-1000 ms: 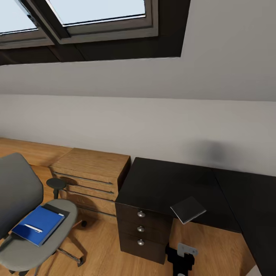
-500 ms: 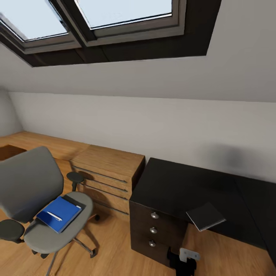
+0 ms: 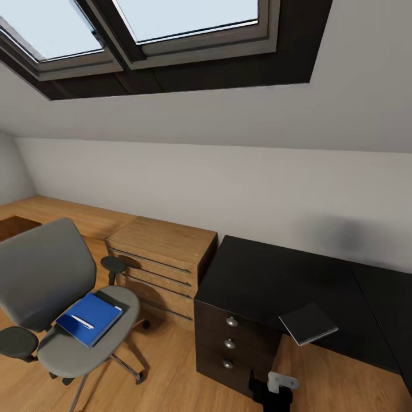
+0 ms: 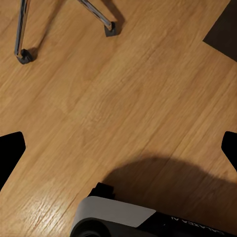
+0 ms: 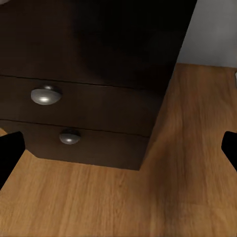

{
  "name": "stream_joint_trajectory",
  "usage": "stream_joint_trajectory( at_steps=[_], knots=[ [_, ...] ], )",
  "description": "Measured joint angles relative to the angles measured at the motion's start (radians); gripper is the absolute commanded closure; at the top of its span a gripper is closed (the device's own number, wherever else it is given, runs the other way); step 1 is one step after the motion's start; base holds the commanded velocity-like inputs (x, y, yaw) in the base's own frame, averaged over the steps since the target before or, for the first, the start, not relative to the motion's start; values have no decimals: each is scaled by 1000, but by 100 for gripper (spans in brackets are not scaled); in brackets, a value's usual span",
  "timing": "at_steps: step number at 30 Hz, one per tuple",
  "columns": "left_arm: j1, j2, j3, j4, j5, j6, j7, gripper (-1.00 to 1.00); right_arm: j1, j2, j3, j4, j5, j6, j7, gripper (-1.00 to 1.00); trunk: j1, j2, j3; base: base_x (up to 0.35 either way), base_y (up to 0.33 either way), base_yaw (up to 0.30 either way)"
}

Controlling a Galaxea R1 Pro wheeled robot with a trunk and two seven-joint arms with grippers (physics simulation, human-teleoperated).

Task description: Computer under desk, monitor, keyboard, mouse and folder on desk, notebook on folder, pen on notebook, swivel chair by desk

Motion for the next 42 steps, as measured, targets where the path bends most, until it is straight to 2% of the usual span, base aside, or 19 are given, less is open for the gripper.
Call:
stream_joint_trajectory(
  at_steps=[4,19,38,42],
  knots=[
    [0,-1,0,0,0,0,0,-100,0,2,0,1,-3,0,6,-100,0,0,0,-160,144,2],
    [0,-1,0,0,0,0,0,-100,0,8,0,1,-1,0,6,-100,0,0,-9,-237,206,225],
    [0,-2,1,21,-2,-3,0,-100,0,12,1,1,0,1,6,-100,0,0,-31,-19,12,202],
    [0,-2,1,25,1,-53,0,-100,0,14,1,1,0,0,6,-100,0,0,-36,0,0,201]
  ],
)
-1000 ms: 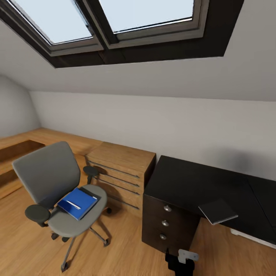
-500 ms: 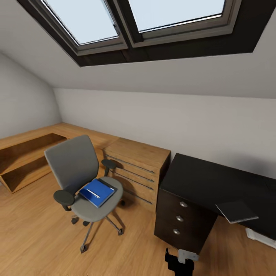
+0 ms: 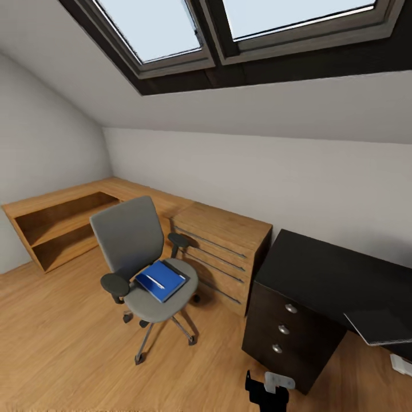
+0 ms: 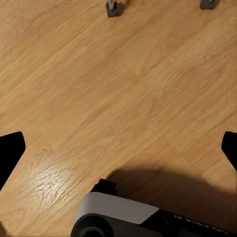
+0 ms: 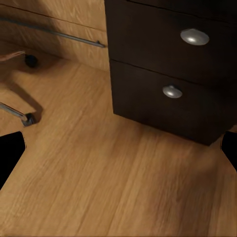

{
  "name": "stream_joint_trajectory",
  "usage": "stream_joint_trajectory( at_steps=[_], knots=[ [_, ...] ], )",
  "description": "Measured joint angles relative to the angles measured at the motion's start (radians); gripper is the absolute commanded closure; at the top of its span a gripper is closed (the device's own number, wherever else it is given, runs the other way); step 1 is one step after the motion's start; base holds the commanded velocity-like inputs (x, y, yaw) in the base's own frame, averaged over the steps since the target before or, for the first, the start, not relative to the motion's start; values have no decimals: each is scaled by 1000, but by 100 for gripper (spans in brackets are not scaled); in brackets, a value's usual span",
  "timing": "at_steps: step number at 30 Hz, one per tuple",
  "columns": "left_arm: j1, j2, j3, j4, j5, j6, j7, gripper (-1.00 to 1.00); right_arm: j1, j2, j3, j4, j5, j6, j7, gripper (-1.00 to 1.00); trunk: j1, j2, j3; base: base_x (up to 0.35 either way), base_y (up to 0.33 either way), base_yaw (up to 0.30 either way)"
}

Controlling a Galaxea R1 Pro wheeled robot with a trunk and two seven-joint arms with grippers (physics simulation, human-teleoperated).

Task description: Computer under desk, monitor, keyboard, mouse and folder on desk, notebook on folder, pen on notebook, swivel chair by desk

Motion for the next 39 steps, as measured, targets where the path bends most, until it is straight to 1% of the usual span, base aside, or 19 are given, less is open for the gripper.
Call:
stream_joint_trajectory(
  at_steps=[8,10,12,14,15,17,18,19,20,22,27,30,39],
  knots=[
    [0,3,3,2,4,-14,0,-100,0,2,0,0,1,-1,-1,-100,0,0,-9,0,0,201],
    [0,4,71,3,7,-16,0,-100,0,3,0,0,1,-1,-1,-100,0,0,-12,0,0,202],
    [0,6,85,4,8,-15,0,-100,0,4,0,0,1,-1,-1,-100,0,0,-14,0,0,202],
    [0,7,116,10,9,-15,1,-100,0,3,0,0,1,-1,-1,-100,0,0,-16,0,0,202],
    [0,6,179,24,10,-14,1,-100,0,3,0,0,1,-1,-1,-100,0,0,-17,0,0,202],
    [0,6,226,35,11,-12,0,-100,0,3,0,0,1,-1,-1,-100,0,0,-20,0,0,202],
    [-1,7,293,60,12,-10,-1,-100,0,3,0,0,1,-1,-1,-100,0,0,-21,0,0,202],
    [-1,8,321,79,13,-10,-11,-100,0,3,0,0,1,-1,-1,-100,0,0,-22,0,0,202],
    [-2,8,327,85,13,-10,-18,-100,0,3,0,0,1,-1,-1,-100,0,0,-23,0,0,202],
    [-2,7,341,98,13,-10,-52,-100,0,3,0,0,1,-1,-1,-100,0,0,-25,0,0,202],
    [-2,7,349,108,13,-10,-98,-100,0,3,0,0,1,-1,-1,-100,0,0,-31,0,0,202],
    [-2,8,351,111,12,-10,-110,-100,0,4,0,0,1,-1,-1,-100,0,0,-35,0,0,203],
    [-2,4,351,112,10,-11,-117,-100,0,3,0,0,1,-1,-1,-100,0,0,-45,0,0,203]
  ],
)
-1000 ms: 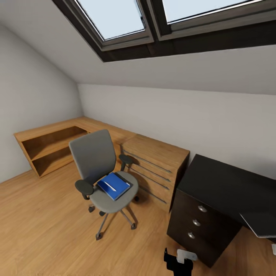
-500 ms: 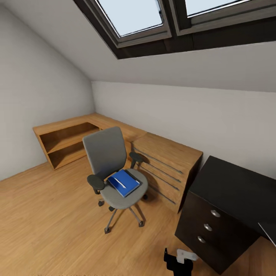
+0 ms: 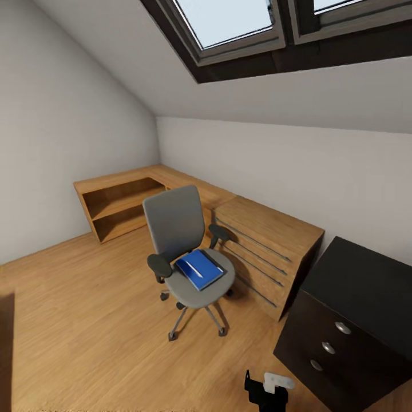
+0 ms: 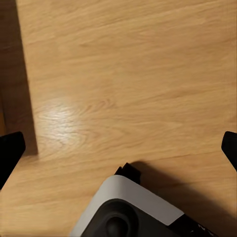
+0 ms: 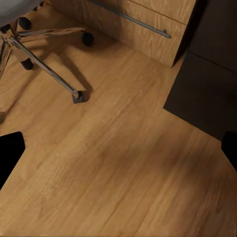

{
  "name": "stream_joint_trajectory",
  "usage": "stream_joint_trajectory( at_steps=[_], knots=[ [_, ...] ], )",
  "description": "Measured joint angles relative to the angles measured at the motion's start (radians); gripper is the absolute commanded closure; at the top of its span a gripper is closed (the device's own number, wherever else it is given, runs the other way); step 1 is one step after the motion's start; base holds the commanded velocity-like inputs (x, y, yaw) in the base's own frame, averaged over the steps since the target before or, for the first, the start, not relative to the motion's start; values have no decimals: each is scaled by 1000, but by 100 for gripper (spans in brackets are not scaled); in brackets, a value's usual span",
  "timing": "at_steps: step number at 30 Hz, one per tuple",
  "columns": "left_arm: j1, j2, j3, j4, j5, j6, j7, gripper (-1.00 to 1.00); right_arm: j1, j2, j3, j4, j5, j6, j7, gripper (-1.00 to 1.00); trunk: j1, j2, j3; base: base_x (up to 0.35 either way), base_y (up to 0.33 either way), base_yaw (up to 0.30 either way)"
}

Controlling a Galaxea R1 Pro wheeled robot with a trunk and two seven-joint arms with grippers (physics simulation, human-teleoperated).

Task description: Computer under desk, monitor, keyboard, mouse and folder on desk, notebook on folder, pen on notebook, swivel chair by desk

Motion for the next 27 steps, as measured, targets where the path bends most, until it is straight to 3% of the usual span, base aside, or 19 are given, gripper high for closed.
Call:
stream_joint_trajectory(
  at_steps=[12,20,27],
  knots=[
    [0,-1,-1,0,-1,0,-2,-100,0,0,0,0,0,0,1,-100,0,0,-12,2,1,170],
    [0,-3,-1,0,-2,-2,-3,-100,0,0,0,0,0,0,1,-100,0,0,-13,237,111,18],
    [0,-3,-2,0,-4,-2,-4,-100,0,0,0,0,0,0,1,-100,0,0,-13,137,24,228]
  ],
)
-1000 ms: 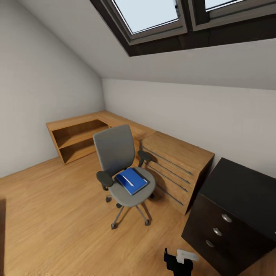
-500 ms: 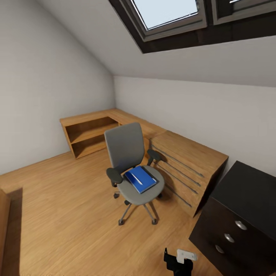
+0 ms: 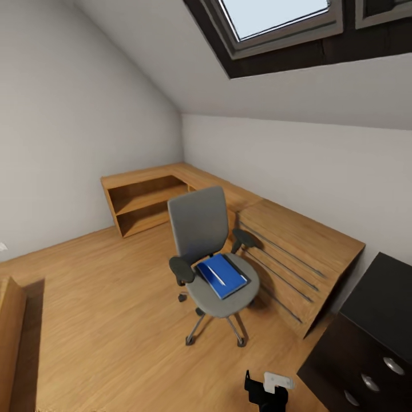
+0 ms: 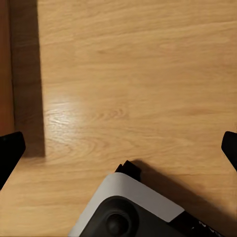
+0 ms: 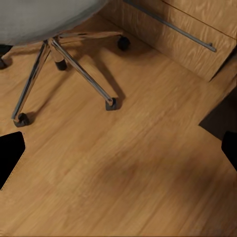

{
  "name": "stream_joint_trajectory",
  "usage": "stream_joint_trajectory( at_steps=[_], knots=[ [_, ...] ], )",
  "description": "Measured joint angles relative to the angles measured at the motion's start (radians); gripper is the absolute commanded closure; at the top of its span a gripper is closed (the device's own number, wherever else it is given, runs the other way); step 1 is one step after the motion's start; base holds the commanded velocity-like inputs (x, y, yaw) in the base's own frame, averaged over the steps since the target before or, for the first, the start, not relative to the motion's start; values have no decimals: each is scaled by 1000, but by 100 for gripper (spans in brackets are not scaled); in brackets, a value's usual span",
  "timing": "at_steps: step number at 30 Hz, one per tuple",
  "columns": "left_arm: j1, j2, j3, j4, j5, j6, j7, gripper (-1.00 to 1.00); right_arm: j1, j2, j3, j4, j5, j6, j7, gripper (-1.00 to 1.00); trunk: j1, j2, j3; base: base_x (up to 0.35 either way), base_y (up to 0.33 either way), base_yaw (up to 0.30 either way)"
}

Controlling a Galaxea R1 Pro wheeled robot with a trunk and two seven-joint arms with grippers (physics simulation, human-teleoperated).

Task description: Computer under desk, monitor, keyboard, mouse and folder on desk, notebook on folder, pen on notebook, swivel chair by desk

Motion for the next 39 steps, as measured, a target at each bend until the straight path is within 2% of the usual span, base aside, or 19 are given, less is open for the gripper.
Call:
stream_joint_trajectory(
  at_steps=[4,10,18,19,20,22,24,27,31,33,35,36,37,39],
  knots=[
    [0,-1,-1,0,-2,0,-4,-100,0,0,0,-1,0,0,0,-100,0,0,0,270,83,272],
    [0,-1,-3,1,-6,1,-43,-100,0,0,0,-1,1,0,0,-100,0,0,0,299,26,277],
    [0,-3,-4,0,-8,2,-51,-100,0,-1,0,-3,9,-1,-2,-100,0,0,0,44,2,278],
    [0,-3,-4,0,-8,2,-51,-100,0,-1,0,-3,18,-1,-2,-100,0,0,0,1,0,279],
    [0,-3,-5,0,-9,2,-51,-100,0,-2,0,-3,64,-3,-3,-100,0,0,0,1,0,279],
    [0,-3,-6,-1,-10,2,-51,-100,0,-4,-1,-3,87,-11,-3,-100,0,0,0,42,0,183],
    [0,-2,-26,-2,-28,4,-51,-100,0,-22,0,-6,102,-37,-1,-100,0,0,0,196,0,46],
    [0,-5,-33,-3,-86,4,-52,-100,-1,-50,8,-15,105,-41,3,-100,0,0,0,282,0,16],
    [0,-19,-35,-4,-128,5,-52,-100,-2,-66,18,-91,109,-26,9,-100,0,0,0,315,0,5],
    [0,-26,-35,-3,-153,7,-52,-100,-3,-78,21,-192,111,23,12,-100,0,0,0,326,0,2],
    [0,-27,-35,-2,-164,8,-52,-100,-5,-89,22,-273,111,105,15,-100,0,0,0,328,0,1],
    [0,-28,-35,-1,-168,8,-52,-100,-7,-101,22,-319,111,176,25,-100,0,0,0,329,0,0],
    [0,-27,-35,-1,-171,8,-52,-100,-11,-117,22,-353,110,249,48,-100,0,0,0,329,0,0],
    [0,-27,-35,0,-173,9,-52,-100,-18,-135,22,-376,108,311,86,-100,0,0,0,330,0,0]
  ],
)
